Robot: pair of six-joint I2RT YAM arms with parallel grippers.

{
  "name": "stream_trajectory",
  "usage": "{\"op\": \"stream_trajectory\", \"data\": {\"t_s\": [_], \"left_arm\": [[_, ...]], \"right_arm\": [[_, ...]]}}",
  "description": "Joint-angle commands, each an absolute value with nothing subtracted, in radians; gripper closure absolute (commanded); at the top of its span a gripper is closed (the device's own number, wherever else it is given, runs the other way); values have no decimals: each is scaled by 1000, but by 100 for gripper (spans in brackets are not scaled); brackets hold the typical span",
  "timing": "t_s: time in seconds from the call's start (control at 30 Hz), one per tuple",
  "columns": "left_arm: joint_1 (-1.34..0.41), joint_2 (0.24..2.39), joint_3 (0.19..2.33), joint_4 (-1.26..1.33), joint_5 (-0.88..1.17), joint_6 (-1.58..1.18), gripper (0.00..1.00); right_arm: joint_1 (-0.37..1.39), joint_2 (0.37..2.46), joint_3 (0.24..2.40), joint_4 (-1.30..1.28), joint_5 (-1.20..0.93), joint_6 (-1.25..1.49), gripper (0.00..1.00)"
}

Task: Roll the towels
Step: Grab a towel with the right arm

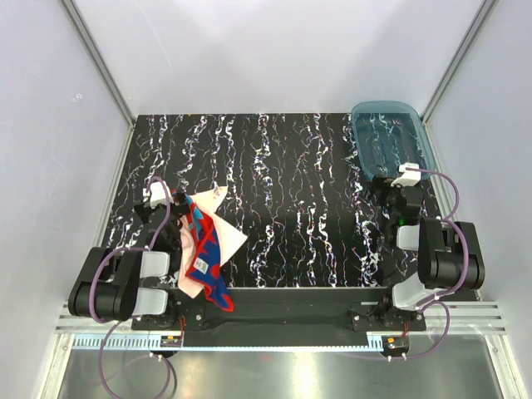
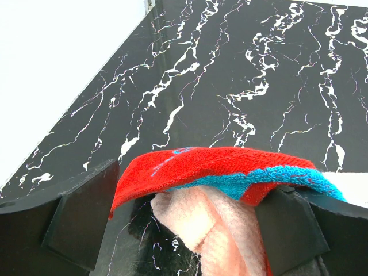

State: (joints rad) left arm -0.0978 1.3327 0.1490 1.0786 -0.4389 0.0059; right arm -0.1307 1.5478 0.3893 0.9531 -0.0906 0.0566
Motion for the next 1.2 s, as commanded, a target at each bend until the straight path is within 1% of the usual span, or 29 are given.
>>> {"op": "stream_trajectory", "data": {"t_s": [0.0, 0.33, 0.37, 0.43, 0.5, 0.57, 0.6, 0.7, 0.73, 0.77, 0.8, 0.83, 0.87, 0.9, 0.93, 0.97, 1.0, 1.03, 1.07, 1.1, 1.13, 1.17], "left_arm": [[-92, 1338, 170, 1164, -422, -9, 1], [-92, 1338, 172, 1164, -422, -9, 1], [-91, 1338, 172, 1164, -420, -9, 1], [-80, 1335, 175, 1143, -399, -14, 1], [-78, 1335, 176, 1146, -400, -14, 1], [-78, 1338, 181, 1144, -399, -14, 1], [-78, 1338, 181, 1144, -399, -14, 1], [-78, 1336, 181, 1143, -399, -14, 1], [-78, 1336, 181, 1143, -399, -14, 1], [-78, 1336, 181, 1144, -399, -14, 1], [-78, 1335, 179, 1144, -399, -14, 1], [-78, 1336, 179, 1144, -399, -14, 1], [-78, 1335, 179, 1144, -399, -14, 1], [-78, 1335, 178, 1144, -399, -14, 1], [-78, 1335, 181, 1144, -400, -14, 1], [-78, 1336, 181, 1144, -399, -14, 1], [-78, 1336, 179, 1144, -399, -14, 1], [-78, 1338, 181, 1143, -399, -14, 1], [-78, 1336, 179, 1144, -399, -14, 1], [-78, 1335, 179, 1146, -400, -14, 1], [-78, 1335, 178, 1146, -400, -14, 1], [-78, 1336, 178, 1147, -400, -15, 1]], "right_arm": [[-121, 1545, 403, 991, -86, 51, 0], [-123, 1542, 406, 983, -62, 60, 0], [-114, 1496, 410, 962, -39, 66, 0], [-91, 1378, 480, 733, -28, 45, 0], [-75, 1321, 585, 509, -31, 95, 0], [-60, 1248, 661, 372, -111, 176, 0], [19, 1224, 733, 248, -118, 182, 0], [235, 1129, 836, 76, -65, 111, 0], [373, 1114, 862, 39, -64, 124, 0], [420, 1098, 885, 9, -143, 167, 0], [439, 1100, 905, 20, -261, 233, 0], [437, 1110, 896, 62, -369, 472, 0], [439, 1149, 876, 111, -464, 589, 0], [439, 1184, 806, 278, -515, 714, 0], [452, 1301, 789, 378, -581, 874, 0], [497, 1351, 802, 399, -650, 877, 0], [561, 1374, 881, 238, -597, 817, 0], [646, 1377, 934, 112, -463, 614, 0], [857, 1390, 975, 33, -191, 539, 0], [921, 1411, 1052, -45, -129, 493, 0], [966, 1493, 1104, -95, -120, 459, 3], [1018, 1544, 1161, -156, -111, 454, 12]]}}
